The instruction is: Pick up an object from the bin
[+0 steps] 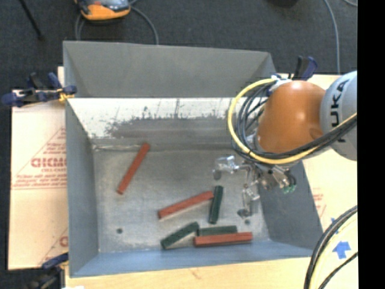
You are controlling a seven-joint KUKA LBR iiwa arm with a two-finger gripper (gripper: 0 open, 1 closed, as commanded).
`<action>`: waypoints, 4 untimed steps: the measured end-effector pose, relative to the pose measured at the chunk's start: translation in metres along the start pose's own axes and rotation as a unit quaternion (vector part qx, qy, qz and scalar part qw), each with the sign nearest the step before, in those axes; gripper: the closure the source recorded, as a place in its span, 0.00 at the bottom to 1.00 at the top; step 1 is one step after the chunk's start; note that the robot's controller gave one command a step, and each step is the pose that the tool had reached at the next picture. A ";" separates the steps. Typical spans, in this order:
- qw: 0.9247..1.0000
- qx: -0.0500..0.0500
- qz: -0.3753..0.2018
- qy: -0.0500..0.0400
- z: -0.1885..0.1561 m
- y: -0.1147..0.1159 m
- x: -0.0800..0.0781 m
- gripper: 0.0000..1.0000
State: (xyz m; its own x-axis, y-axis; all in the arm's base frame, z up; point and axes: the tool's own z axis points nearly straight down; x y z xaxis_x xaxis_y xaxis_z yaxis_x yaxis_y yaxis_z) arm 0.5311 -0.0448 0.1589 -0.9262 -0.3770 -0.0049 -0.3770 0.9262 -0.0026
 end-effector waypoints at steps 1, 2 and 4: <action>0.998 -0.002 -0.066 0.004 0.024 -0.002 -0.016 0.00; 0.994 0.001 -0.111 -0.001 0.023 -0.001 -0.023 0.00; 0.978 -0.003 -0.210 0.003 0.040 -0.017 -0.007 0.00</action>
Offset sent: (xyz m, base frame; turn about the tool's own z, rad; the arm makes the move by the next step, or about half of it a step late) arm 0.0182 0.0332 -0.0841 -0.4605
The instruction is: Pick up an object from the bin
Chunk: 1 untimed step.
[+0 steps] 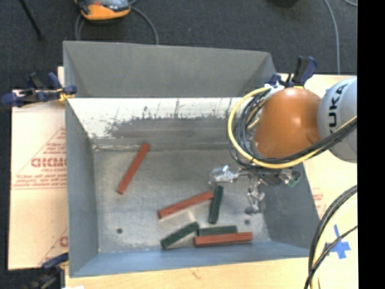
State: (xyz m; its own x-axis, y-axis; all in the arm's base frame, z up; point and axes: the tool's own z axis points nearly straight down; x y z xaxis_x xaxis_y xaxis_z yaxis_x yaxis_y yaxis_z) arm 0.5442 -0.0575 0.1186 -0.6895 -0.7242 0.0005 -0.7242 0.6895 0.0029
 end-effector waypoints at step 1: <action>0.994 0.004 -0.113 -0.002 0.045 0.030 -0.059 1.00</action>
Offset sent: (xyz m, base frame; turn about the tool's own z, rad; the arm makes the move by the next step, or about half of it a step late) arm 0.0000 0.0000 0.0000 0.0000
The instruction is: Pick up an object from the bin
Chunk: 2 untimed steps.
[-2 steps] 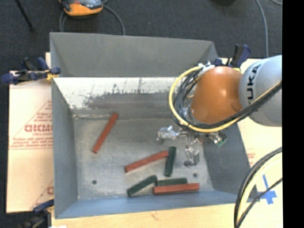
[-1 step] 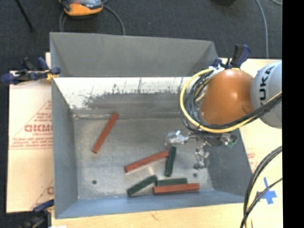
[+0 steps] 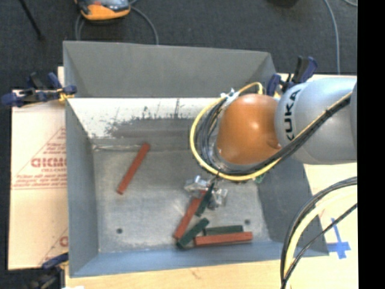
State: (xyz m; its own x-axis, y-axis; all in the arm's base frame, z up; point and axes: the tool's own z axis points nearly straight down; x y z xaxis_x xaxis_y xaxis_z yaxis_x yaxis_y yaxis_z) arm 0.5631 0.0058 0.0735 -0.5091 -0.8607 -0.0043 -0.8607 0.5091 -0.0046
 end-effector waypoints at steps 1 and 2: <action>1.000 0.000 0.000 0.000 0.000 0.000 0.000 1.00; 0.985 -0.003 -0.170 0.001 -0.161 0.020 0.040 1.00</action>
Offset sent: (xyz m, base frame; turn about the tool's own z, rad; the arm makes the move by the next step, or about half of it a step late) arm -0.0405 -0.0249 0.1674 -0.3554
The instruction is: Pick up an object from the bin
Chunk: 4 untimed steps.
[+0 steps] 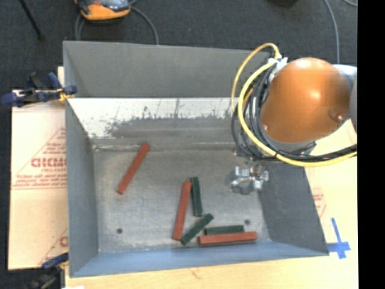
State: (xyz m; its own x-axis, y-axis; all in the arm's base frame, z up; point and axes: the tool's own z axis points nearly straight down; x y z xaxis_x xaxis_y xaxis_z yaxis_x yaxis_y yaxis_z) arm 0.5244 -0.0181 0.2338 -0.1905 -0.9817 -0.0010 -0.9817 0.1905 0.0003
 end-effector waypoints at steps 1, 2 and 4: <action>1.000 0.002 -0.005 -0.001 -0.008 0.000 0.001 1.00; 1.000 0.000 0.028 -0.001 0.084 -0.044 -0.055 0.00; 0.998 0.005 -0.066 0.000 0.102 -0.053 -0.062 0.00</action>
Offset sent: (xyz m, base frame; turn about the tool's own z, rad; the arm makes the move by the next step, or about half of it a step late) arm 0.0537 0.0440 -0.0836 0.0564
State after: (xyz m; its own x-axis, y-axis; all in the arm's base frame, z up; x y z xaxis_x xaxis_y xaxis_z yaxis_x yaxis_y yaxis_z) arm 0.5883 0.0329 0.1313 -0.0594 -0.9982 -0.0004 -0.9982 0.0594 -0.0094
